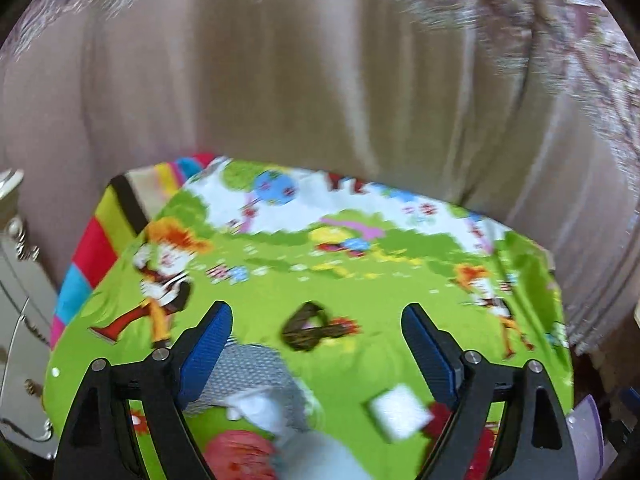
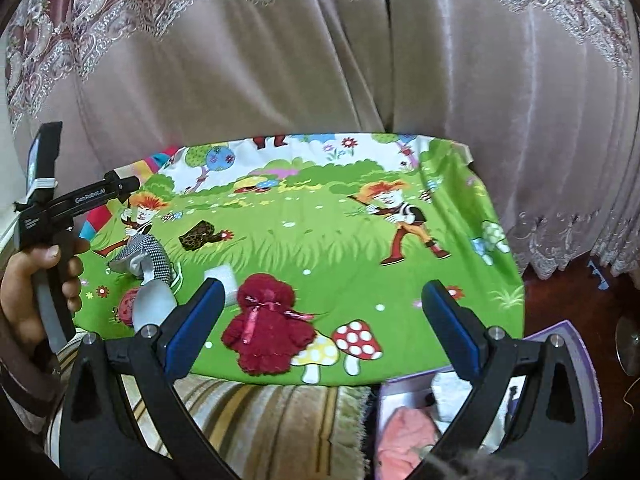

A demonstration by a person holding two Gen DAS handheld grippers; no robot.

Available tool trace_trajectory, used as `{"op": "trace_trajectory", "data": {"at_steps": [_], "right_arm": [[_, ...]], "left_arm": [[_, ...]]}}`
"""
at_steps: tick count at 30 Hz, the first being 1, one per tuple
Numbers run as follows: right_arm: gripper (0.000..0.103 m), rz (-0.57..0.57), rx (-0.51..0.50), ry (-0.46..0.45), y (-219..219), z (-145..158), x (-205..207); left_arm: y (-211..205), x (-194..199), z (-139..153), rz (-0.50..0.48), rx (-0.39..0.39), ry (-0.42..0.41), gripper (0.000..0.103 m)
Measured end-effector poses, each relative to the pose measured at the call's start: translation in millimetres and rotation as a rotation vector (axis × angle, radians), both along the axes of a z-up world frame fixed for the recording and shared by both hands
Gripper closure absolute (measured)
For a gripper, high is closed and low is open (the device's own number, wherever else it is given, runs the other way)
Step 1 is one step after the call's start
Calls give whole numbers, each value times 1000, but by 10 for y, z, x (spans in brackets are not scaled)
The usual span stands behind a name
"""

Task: Organize soft objects
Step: 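Move both tools back over the remaining soft items, then grasp the checkered cloth with the left tool while the right tool grasps the red knit doll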

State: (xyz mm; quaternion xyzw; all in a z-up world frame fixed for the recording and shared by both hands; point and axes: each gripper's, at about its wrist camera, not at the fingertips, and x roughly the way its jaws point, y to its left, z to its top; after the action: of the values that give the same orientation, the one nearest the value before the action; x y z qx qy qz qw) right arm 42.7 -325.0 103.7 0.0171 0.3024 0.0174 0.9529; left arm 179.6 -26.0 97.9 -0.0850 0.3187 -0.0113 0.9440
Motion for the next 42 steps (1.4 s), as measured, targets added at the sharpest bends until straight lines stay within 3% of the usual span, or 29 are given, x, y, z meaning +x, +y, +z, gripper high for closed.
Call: {"op": "trace_trajectory", "data": {"at_steps": [6,13,19,20,25,30,38,42], "right_arm": [[3,39,22,58,217,-174,287],[3,100,-16,142,569,-464,611],[3,107,-68,250,736,-795,856],[3,104,-73,270,743,-854,887],[3,90,-88,323,754,-1007,990],[3,96,-104,360,796,-1142,1092],[12,88,-109,421,794,-1329,1235],[33,93,-97,446,781,-1389,1272]], "left_arm": [[332,319,-406,96,6,153,15],[410,488,-899,99,8,301,15],[429,554,-1168,71,18,368,16],[425,558,-1183,63,19,369,17],[363,552,-1286,19,41,383,53],[391,493,-1239,1,0,335,73],[449,305,-971,13,-43,166,76],[442,253,-880,12,-42,111,76]]}}
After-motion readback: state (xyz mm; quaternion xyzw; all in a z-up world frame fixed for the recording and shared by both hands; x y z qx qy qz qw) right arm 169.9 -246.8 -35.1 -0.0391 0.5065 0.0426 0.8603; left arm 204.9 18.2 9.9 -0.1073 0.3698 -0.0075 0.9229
